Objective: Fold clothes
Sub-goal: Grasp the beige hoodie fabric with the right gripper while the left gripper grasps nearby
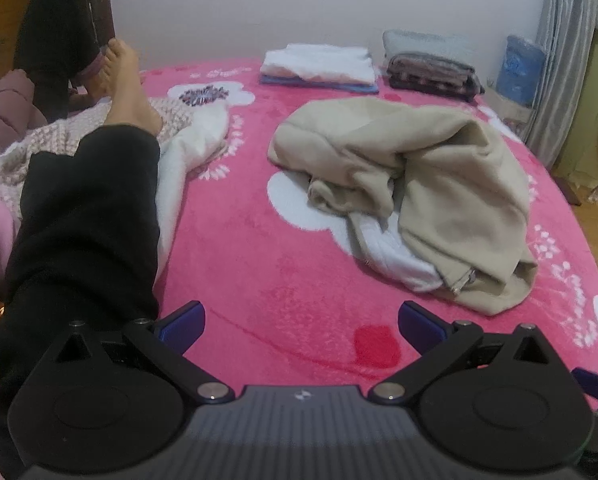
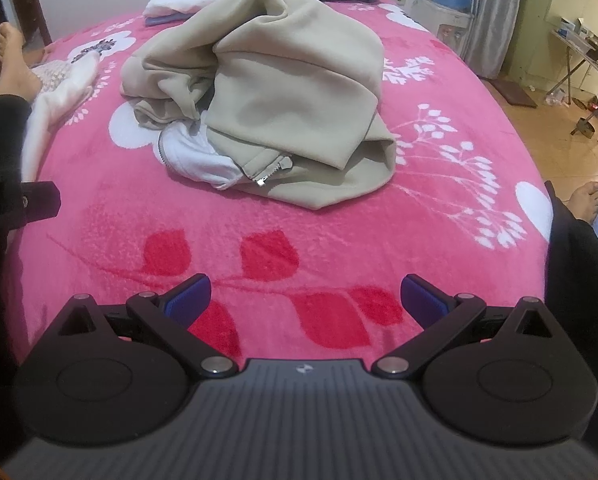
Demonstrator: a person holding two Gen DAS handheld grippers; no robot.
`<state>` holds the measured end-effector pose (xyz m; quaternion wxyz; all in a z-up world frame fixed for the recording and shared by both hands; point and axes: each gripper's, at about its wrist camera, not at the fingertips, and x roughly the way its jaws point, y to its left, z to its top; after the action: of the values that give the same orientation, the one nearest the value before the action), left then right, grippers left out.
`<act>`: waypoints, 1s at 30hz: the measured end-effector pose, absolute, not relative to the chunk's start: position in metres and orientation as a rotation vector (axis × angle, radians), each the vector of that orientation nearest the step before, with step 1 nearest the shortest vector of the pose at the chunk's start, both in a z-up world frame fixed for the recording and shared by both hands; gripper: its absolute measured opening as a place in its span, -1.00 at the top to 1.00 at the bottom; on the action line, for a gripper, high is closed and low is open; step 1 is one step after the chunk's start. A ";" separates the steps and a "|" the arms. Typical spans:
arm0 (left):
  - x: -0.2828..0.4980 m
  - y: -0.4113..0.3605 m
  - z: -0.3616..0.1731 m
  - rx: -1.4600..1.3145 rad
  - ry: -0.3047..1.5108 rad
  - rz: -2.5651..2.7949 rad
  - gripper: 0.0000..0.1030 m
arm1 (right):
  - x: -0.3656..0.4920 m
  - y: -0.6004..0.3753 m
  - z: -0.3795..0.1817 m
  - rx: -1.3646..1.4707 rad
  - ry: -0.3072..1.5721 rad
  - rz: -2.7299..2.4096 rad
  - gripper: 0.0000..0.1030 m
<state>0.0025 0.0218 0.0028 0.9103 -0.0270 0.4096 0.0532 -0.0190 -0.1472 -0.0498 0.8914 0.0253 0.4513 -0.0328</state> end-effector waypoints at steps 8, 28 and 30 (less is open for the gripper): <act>0.044 -0.011 0.062 -0.080 0.655 -0.073 -1.00 | -0.015 -0.165 -0.039 0.043 0.864 -0.090 -0.97; 0.160 0.009 -0.062 -0.024 0.637 -0.033 -0.99 | 0.132 -0.191 -0.046 -0.283 0.505 0.088 -0.97; 0.170 0.007 -0.067 0.001 0.624 -0.014 -0.99 | 0.144 -0.190 -0.043 -0.255 0.456 0.161 -0.97</act>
<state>0.1703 0.0068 -0.0666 0.9517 0.0003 0.3070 -0.0071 0.1438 -0.1899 -0.0433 0.9629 -0.1261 0.2250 0.0795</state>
